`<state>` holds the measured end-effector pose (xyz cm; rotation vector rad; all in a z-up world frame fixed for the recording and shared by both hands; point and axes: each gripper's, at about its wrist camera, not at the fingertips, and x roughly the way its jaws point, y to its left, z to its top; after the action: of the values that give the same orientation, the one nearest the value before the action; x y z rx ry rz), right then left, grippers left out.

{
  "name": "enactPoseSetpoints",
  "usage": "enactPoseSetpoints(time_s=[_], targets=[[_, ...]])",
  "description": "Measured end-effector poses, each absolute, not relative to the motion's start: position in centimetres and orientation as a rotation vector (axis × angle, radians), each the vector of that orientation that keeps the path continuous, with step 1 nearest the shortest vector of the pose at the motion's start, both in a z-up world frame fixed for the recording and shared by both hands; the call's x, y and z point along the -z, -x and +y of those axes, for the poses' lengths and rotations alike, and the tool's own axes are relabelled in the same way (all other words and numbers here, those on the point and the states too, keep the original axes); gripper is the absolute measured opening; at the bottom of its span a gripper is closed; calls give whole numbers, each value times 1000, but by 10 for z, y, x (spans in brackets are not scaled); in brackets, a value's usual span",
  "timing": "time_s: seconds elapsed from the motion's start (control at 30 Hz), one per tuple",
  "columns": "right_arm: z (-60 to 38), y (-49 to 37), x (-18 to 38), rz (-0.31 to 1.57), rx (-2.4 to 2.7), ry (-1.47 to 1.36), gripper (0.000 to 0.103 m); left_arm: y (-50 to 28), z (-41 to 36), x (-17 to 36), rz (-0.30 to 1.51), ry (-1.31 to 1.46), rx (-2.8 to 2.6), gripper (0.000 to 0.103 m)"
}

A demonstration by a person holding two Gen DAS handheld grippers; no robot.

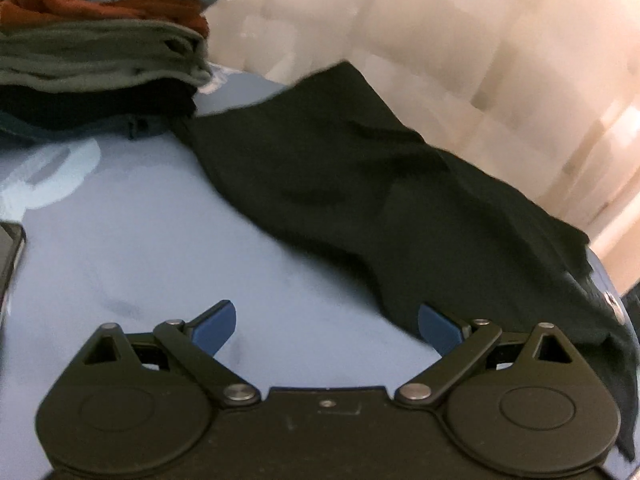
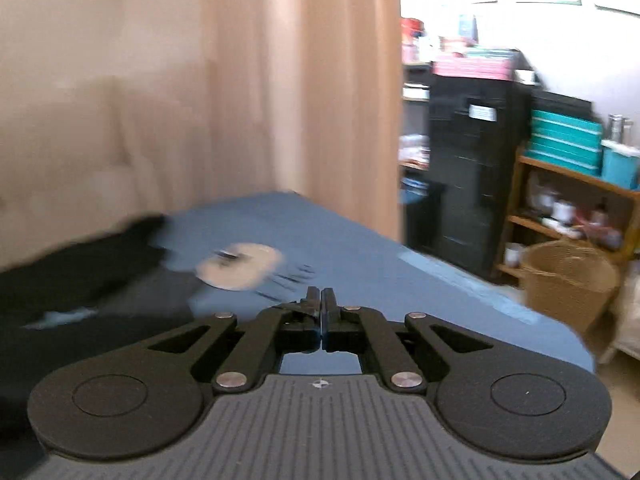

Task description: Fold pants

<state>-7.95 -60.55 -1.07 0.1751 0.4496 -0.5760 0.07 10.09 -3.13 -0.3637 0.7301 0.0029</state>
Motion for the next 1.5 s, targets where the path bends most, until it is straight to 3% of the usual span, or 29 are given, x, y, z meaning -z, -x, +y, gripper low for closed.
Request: enactPoseSetpoints(time_s=[0.07, 0.13, 0.2, 0.23, 0.27, 0.5, 0.7, 0.77, 0.83, 0.93, 1.0, 1.03, 1.07, 1.3, 1.5], targets=[[-614, 82, 24, 504, 527, -303, 26, -11, 107, 31, 707, 362, -29, 103], [-605, 96, 31, 500, 472, -377, 34, -25, 116, 31, 684, 361, -76, 103], [-587, 111, 32, 522, 400, -359, 53, -42, 125, 33, 659, 354, -126, 103], [-577, 121, 33, 533, 369, -357, 76, -53, 131, 34, 651, 350, -158, 103], [-566, 131, 34, 544, 342, -360, 93, -63, 137, 36, 647, 354, -185, 103], [-530, 180, 38, 603, 329, -321, 103, -114, 174, 49, 647, 467, -231, 103], [-526, 170, 58, 647, 352, -335, 103, -132, 172, 50, 648, 426, -202, 103], [-521, 165, 58, 650, 292, -375, 83, -134, 171, 51, 641, 428, -200, 103], [-519, 161, 58, 641, 291, -375, 83, -132, 169, 52, 624, 433, -212, 103], [-515, 157, 59, 618, 317, -346, 92, -133, 161, 55, 597, 421, -232, 103], [-514, 154, 59, 618, 324, -334, 86, -136, 154, 54, 601, 379, -246, 103], [-515, 152, 56, 626, 330, -334, 68, -138, 153, 55, 622, 381, -239, 103], [-518, 152, 51, 626, 344, -327, 4, -135, 154, 53, 617, 413, -241, 103], [-572, 151, -23, 454, 261, -420, 4, -64, 193, 0, 427, 629, -218, 103], [-586, 150, -47, 469, 243, -371, 4, 35, 202, -32, 398, 576, -221, 103]])
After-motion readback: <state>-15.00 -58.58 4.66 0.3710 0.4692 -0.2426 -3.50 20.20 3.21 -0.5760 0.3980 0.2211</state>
